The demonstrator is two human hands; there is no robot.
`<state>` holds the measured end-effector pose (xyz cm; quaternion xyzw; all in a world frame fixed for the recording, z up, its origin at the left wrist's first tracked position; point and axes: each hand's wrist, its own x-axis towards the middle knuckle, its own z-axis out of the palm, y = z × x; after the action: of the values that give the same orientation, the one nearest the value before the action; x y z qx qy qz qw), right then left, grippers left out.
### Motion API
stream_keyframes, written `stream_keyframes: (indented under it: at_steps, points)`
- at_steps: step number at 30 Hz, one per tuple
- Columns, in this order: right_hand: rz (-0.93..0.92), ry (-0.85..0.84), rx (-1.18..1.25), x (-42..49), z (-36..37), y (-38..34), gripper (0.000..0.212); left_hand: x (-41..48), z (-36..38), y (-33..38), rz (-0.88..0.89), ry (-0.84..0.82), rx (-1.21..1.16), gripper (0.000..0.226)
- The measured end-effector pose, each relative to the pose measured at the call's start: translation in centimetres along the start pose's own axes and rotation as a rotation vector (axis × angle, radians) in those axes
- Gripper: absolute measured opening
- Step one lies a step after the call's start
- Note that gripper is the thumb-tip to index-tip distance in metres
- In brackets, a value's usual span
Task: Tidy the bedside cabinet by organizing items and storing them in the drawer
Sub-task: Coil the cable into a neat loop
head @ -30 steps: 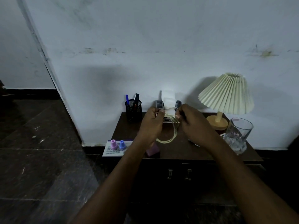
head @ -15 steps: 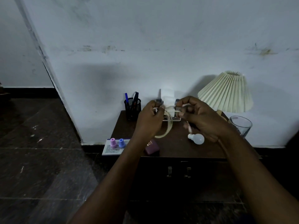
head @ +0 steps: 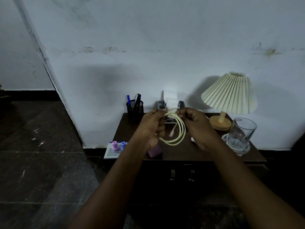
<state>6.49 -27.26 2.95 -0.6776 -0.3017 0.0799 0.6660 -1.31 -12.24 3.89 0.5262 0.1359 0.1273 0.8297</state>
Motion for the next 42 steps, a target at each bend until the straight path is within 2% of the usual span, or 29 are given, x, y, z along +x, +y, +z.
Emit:
stream_keyframes:
  at_steps: [2, 4, 7, 10, 13, 15, 18, 21, 24, 26, 28, 30, 32, 34, 37, 40, 42]
  points:
    - [0.220, -0.056, 0.332, 0.1, 0.3, -0.3, 0.019, -0.1, -0.1, 0.0, 0.015, 0.030, 0.008, 0.021]
    - [0.380, -0.134, 0.522, 0.0, 0.1, -1.0, 0.016, -0.1, 0.0, 0.0, 0.033, 0.066, 0.047, 0.017]
    - [0.530, -0.231, 0.575, -0.2, -0.3, -1.6, 0.017, -0.4, 0.3, 0.1, 0.097, 0.121, 0.144, 0.020]
    - [0.564, -0.261, 0.551, -0.1, -0.5, -1.3, 0.018, -0.6, 0.6, 0.1, 0.161, 0.180, 0.198, 0.022]
    - [0.473, -0.230, 0.512, 0.1, -0.3, -1.1, 0.021, -0.3, 0.6, -0.2, 0.183, 0.201, 0.179, 0.023]
    - [0.288, -0.140, 0.301, 0.1, -0.2, -0.7, 0.016, 0.1, 0.4, -0.5, 0.187, 0.184, 0.216, 0.021]
    - [0.040, -0.037, -0.078, 0.1, -0.4, -0.4, 0.025, 0.3, -0.1, -0.9, 0.213, 0.155, 0.333, 0.019]
    - [-0.086, 0.030, -0.468, 0.2, -0.8, -0.2, 0.028, 0.5, -0.6, -1.2, 0.224, 0.170, 0.585, 0.020]
    - [-0.156, 0.094, -0.739, 0.1, -1.1, -0.1, 0.013, 0.8, -1.6, -0.9, 0.285, 0.317, 0.907, 0.017]
    - [-0.158, 0.126, -0.733, 0.3, -1.5, 0.0, 0.016, 1.1, -2.2, -0.6, 0.344, 0.259, 0.852, 0.015]
    - [-0.119, 0.087, -0.604, 0.4, -1.9, -0.1, 0.014, 0.7, -1.8, -0.3, 0.327, 0.158, 0.696, 0.013]
    - [-0.103, 0.031, -0.467, 0.5, -2.1, -0.3, 0.024, 0.6, -1.4, -0.3, 0.317, 0.090, 0.702, 0.007]
    - [-0.125, -0.020, -0.393, 0.5, -2.1, -0.2, 0.037, 0.6, -1.2, -0.7, 0.316, 0.002, 0.732, 0.019]
    - [-0.143, -0.078, -0.338, 0.5, -2.3, -0.1, 0.041, 0.8, -1.2, -0.9, 0.303, -0.035, 0.724, 0.022]
    - [-0.132, -0.116, -0.396, 0.6, -3.3, 0.3, 0.031, 0.7, -1.7, -1.0, 0.293, -0.077, 0.734, 0.018]
    - [-0.156, -0.090, -0.595, 1.1, -4.1, 1.0, 0.012, 0.9, -2.0, -0.9, 0.346, -0.027, 0.779, 0.009]
    - [-0.196, -0.065, -0.673, 1.1, -3.9, 1.1, 0.014, 0.8, -1.7, -0.8, 0.309, -0.004, 0.758, 0.007]
